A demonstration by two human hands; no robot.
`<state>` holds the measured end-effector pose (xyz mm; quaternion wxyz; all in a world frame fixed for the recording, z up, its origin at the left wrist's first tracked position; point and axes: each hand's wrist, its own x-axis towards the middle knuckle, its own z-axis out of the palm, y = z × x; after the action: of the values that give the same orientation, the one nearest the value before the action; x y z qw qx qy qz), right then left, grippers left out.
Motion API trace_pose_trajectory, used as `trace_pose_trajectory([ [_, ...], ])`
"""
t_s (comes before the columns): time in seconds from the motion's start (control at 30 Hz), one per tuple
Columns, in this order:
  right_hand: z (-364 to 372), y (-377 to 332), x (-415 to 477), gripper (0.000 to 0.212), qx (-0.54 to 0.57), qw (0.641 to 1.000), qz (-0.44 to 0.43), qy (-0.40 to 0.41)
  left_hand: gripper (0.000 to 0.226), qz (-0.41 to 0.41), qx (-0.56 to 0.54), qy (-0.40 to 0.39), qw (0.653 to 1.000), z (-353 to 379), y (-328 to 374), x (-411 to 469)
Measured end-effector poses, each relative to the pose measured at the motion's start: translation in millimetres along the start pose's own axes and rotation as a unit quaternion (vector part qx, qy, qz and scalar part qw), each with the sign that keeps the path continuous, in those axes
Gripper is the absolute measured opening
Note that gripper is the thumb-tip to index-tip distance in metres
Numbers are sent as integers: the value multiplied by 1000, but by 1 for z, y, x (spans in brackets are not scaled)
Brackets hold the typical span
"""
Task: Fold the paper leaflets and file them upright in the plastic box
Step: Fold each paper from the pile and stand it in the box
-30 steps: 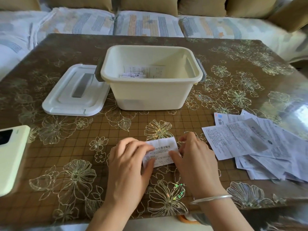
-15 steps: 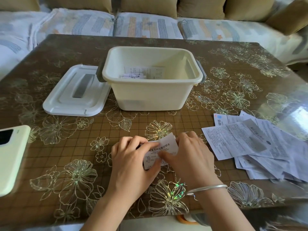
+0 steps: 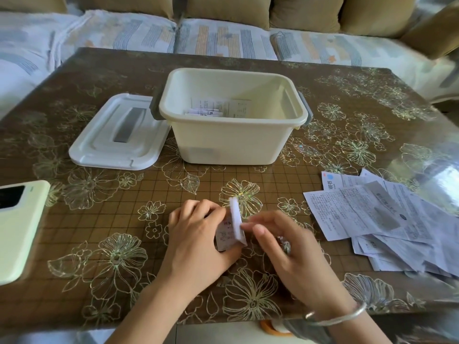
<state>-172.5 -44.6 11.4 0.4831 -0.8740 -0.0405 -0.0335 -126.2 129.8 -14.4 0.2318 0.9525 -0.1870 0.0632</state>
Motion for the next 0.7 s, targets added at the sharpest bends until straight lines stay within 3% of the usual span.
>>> trace_pose_trajectory([
  [0.1, 9, 11, -5, 30, -151, 983, -105, -10, 52, -6, -20, -11, 1000, -1, -4, 2],
  [0.2, 11, 21, -7, 31, -213, 968, -131, -30, 62, -7, -48, -53, 997, -6, -13, 6],
  [0.33, 10, 21, -8, 34, -232, 963, -132, -39, 70, -24, -110, -131, 985, -26, -16, 7],
  [0.43, 11, 23, -7, 35, -242, 960, -138, -39, 69, -23, -149, -120, 981, -29, -19, 5],
  [0.57, 10, 23, -6, 33, -240, 960, -137, -37, 56, 22, -92, -87, 992, -19, -27, 2],
  [0.7, 11, 18, 0, 26, -191, 974, -119, 9, 61, 29, -24, -83, 996, -16, -32, -2],
])
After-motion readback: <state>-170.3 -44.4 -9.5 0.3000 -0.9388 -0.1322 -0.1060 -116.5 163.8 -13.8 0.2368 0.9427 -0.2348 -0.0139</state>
